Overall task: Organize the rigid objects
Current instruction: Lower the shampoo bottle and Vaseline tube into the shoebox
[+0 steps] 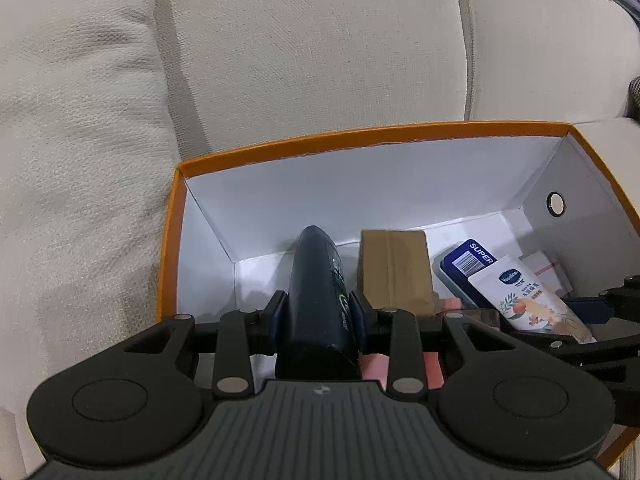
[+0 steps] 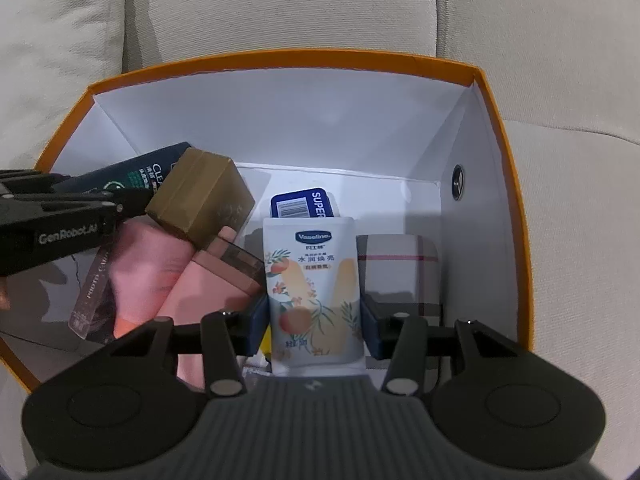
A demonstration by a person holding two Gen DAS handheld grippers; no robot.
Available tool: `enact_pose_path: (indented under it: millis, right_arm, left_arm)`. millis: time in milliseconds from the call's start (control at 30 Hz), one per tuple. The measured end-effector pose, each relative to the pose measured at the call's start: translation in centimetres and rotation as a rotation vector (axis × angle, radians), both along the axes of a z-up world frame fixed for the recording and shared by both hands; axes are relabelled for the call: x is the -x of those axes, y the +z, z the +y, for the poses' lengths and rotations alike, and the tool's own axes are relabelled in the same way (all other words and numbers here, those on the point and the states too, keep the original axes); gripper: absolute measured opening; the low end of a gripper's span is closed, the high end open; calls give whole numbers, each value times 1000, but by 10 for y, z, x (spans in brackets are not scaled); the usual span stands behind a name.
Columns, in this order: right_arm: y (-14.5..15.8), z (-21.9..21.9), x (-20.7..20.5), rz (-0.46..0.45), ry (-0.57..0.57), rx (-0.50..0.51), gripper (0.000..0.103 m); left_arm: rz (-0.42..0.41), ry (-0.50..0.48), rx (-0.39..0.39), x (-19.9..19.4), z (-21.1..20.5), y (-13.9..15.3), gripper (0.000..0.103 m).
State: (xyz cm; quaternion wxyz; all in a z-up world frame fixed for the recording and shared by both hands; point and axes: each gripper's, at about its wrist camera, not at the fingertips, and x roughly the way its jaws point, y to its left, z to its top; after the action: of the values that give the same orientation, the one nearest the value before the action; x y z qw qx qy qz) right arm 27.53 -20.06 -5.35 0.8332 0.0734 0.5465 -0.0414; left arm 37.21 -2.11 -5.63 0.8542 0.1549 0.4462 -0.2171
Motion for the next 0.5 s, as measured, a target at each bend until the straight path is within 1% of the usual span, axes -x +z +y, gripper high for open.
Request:
enact_pose_path:
  millis: [133,300,500]
  right_arm:
    - [-1,1,-2,15,-5,9,49]
    - [-4,3,-3,40,-10,23,49]
    - [-8,3,-3,49,-8,33,48]
  left_arm:
    - [15,1,-4,-2,0,-3,38]
    - [36,-4,-35,-4,-3,-11,39]
    - [55,-7,-47,-7,-4,-17,39]
